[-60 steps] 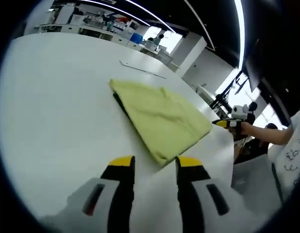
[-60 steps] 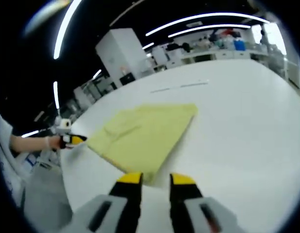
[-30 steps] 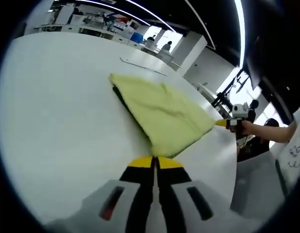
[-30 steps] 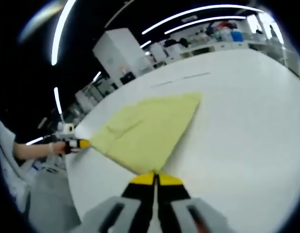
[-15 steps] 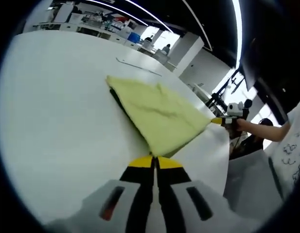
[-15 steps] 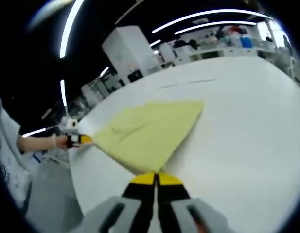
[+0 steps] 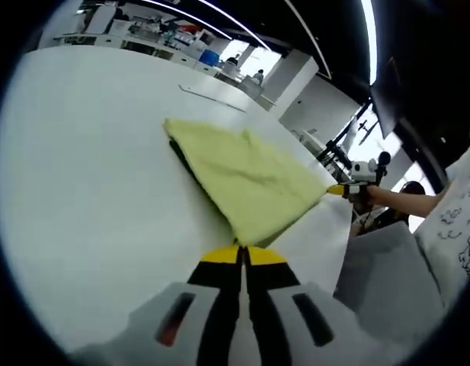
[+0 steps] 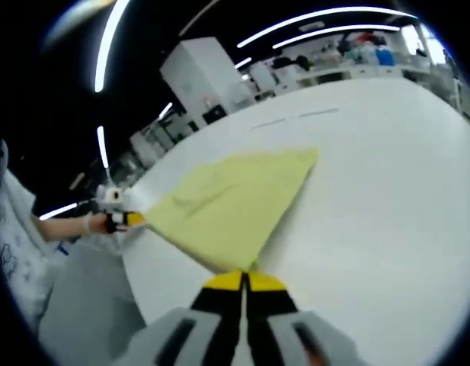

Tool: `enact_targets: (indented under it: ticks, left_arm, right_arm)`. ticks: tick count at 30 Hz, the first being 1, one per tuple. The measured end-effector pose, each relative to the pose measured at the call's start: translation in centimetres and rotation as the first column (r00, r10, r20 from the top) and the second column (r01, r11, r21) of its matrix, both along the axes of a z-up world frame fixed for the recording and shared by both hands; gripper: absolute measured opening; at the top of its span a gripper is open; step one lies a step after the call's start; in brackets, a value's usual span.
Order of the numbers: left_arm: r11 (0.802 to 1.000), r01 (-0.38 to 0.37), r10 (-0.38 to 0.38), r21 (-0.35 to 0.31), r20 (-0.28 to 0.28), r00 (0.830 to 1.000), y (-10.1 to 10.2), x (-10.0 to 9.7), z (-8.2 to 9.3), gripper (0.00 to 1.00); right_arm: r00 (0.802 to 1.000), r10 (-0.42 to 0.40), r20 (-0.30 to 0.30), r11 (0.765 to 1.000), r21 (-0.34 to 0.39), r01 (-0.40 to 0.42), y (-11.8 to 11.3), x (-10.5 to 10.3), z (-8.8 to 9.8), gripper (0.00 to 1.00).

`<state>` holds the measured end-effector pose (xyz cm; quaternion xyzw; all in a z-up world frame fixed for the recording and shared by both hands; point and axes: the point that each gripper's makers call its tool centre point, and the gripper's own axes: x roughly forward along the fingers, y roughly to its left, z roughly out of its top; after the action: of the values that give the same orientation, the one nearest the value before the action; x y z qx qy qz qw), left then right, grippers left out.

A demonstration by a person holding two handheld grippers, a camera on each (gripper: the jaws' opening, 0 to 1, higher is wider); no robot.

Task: Fold the garment on the visible template until the final outline fits inside the template.

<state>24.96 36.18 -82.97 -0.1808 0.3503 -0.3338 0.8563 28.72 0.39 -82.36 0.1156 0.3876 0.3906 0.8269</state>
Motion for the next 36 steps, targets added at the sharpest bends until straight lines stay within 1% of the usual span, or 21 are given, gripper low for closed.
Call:
enact_targets:
  ticks: [3,4,5,6,7,8,11,14,17,18,19,21,22,23,24,25,27,28,29,32,36]
  left_arm:
    - [1.000,-0.011,0.010,0.012,0.017,1.000,0.2,-0.1,-0.1,0.00]
    - [1.000,-0.002,0.001,0.027,0.037,0.999,0.3,-0.1,0.0,0.00]
    - [0.998,0.015,-0.020,0.066,0.086,0.996,0.5,0.1,0.2,0.00]
    - [0.998,-0.004,-0.001,0.056,0.085,0.996,0.5,0.2,0.4,0.00]
    - [0.999,-0.040,0.038,0.024,0.086,0.996,0.9,0.4,0.8,0.00]
    - [0.999,-0.054,0.054,0.006,0.088,0.995,1.0,0.4,1.1,0.00]
    - [0.996,-0.083,0.084,-0.016,0.100,0.992,1.6,0.4,2.0,0.00]
    - [0.994,-0.106,0.110,-0.038,0.127,0.986,1.8,0.8,3.0,0.00]
    - [0.993,-0.107,0.112,-0.044,0.149,0.982,1.6,1.0,4.0,0.01]
    - [0.993,-0.108,0.115,-0.052,0.169,0.979,1.3,1.2,4.7,0.05]
    - [0.993,-0.107,0.115,-0.057,0.173,0.978,1.1,1.2,5.0,0.13]
    - [0.993,-0.106,0.113,-0.050,0.175,0.978,0.2,1.2,5.8,0.29]
    - [0.996,-0.090,0.092,-0.023,0.198,0.976,-0.1,1.0,6.1,0.38]
    - [0.997,-0.078,0.074,0.010,0.230,0.970,-0.7,1.0,6.5,0.44]
    - [0.997,-0.080,0.075,0.014,0.224,0.972,-1.1,0.9,6.7,0.54]
    - [0.996,-0.087,0.083,0.008,0.214,0.973,-1.7,1.0,6.9,0.71]
    - [0.994,-0.105,0.096,0.029,0.216,0.972,-2.3,1.1,6.9,0.99]
    - [0.994,-0.079,0.062,0.069,0.226,0.972,-2.2,0.7,6.9,0.93]
    - [0.994,-0.095,0.079,0.056,0.238,0.968,-2.3,0.8,7.1,0.97]
    - [0.991,-0.112,0.092,0.069,0.247,0.965,-2.7,0.7,7.1,0.99]
    - [0.990,-0.138,0.123,0.034,0.275,0.954,-2.5,1.0,8.1,0.99]
  right_arm:
    - [1.000,-0.007,-0.011,1.000,-0.012,0.007,0.2,-0.6,-0.4,0.00]
    - [1.000,0.000,0.012,0.999,-0.043,0.001,0.1,-0.6,-0.7,0.00]
    - [0.999,-0.001,0.039,0.998,-0.063,0.004,0.1,-0.7,-0.8,0.00]
    - [1.000,0.002,0.028,0.998,-0.057,-0.001,0.2,-0.9,-0.9,0.00]
    - [1.000,0.004,0.013,0.997,-0.072,-0.003,0.1,-1.0,-1.0,0.00]
    - [1.000,-0.001,0.017,0.997,-0.079,0.002,0.1,-0.9,-0.9,0.00]
    - [0.999,-0.030,0.037,0.998,-0.047,0.031,0.1,-0.3,-0.1,0.00]
    - [0.998,-0.027,0.058,0.998,-0.047,0.030,0.0,-0.4,0.3,0.00]
    - [0.996,-0.047,0.079,0.997,-0.049,0.051,-0.8,-0.5,0.7,0.02]
    - [0.993,-0.074,0.088,0.996,-0.039,0.078,-1.2,-0.4,1.1,0.06]
    - [0.992,-0.083,0.099,0.996,-0.035,0.087,-1.4,-0.4,1.5,0.13]
    - [0.982,-0.109,0.155,0.993,-0.033,0.115,-1.6,-0.3,3.1,0.28]
    - [0.979,-0.111,0.170,0.993,-0.030,0.118,-1.7,-0.3,3.4,0.39]
    - [0.972,-0.119,0.204,0.992,-0.018,0.125,-1.7,-0.2,4.3,0.48]
    - [0.967,-0.124,0.221,0.991,-0.014,0.130,-1.7,-0.3,5.0,0.57]
    - [0.956,-0.128,0.263,0.990,-0.015,0.137,-1.6,-0.3,5.9,0.72]
    - [0.948,-0.126,0.291,0.990,-0.022,0.139,-1.2,-0.8,6.8,0.95]
    - [0.946,-0.124,0.300,0.990,-0.033,0.141,-1.1,-1.0,6.9,0.99]
    - [0.946,-0.100,0.309,0.993,-0.035,0.116,-0.8,-1.4,7.2,0.99]
    - [0.945,-0.099,0.311,0.992,-0.041,0.117,-0.8,-2.3,7.0,1.00]
    - [0.945,-0.103,0.310,0.992,-0.043,0.122,-0.7,-2.9,6.7,1.00]
